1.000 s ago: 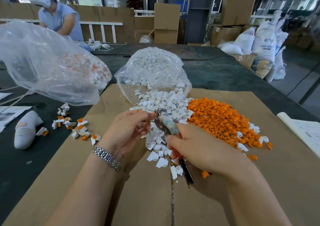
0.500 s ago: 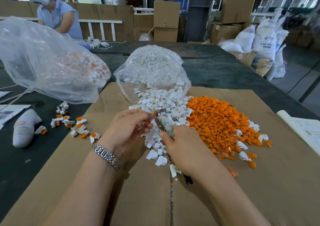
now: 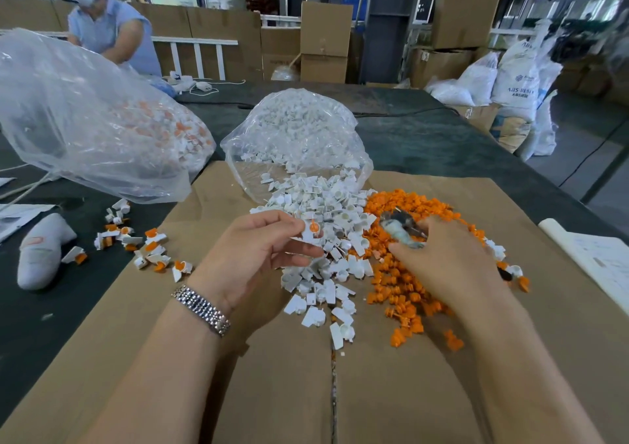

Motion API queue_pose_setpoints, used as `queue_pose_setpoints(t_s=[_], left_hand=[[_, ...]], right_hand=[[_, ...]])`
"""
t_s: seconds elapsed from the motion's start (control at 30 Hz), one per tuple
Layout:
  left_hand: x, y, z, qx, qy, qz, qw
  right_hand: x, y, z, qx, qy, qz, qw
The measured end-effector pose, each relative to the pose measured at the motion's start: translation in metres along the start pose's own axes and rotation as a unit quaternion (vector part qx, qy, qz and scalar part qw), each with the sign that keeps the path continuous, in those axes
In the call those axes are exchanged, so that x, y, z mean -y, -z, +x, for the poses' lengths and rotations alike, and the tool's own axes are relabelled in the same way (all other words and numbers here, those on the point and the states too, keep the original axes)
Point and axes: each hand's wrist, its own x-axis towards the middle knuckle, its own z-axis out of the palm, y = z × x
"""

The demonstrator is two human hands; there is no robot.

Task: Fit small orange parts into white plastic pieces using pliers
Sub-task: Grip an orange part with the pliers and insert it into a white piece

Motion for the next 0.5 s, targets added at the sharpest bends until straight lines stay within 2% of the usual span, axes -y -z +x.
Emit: queue_pose_setpoints(t_s=[0.1, 0.37, 0.43, 0.5], left_hand=[[-0.001, -0.001, -0.003, 0.018, -0.016, 0.017, 1.0], [-0.002, -0.002, -0.003, 0.035, -0.042, 0.022, 0.998], [-0.001, -0.001, -0.002, 0.034, -0.04, 0.02, 0.998], [0.001, 0.0, 0.0, 0.03, -0.038, 0.02, 0.999]], right_hand=[[-0.006, -0.017, 0.004, -0.025, -0.019, -0.059, 0.998], [0.0, -0.03, 0.002, -0.047, -0.011, -0.105, 0.993], [0.008, -0.025, 0.0, -0.085, 0.051, -0.022, 0.995], [0.022, -0.019, -0.006, -0.082, 0.138, 0.171, 0.972]])
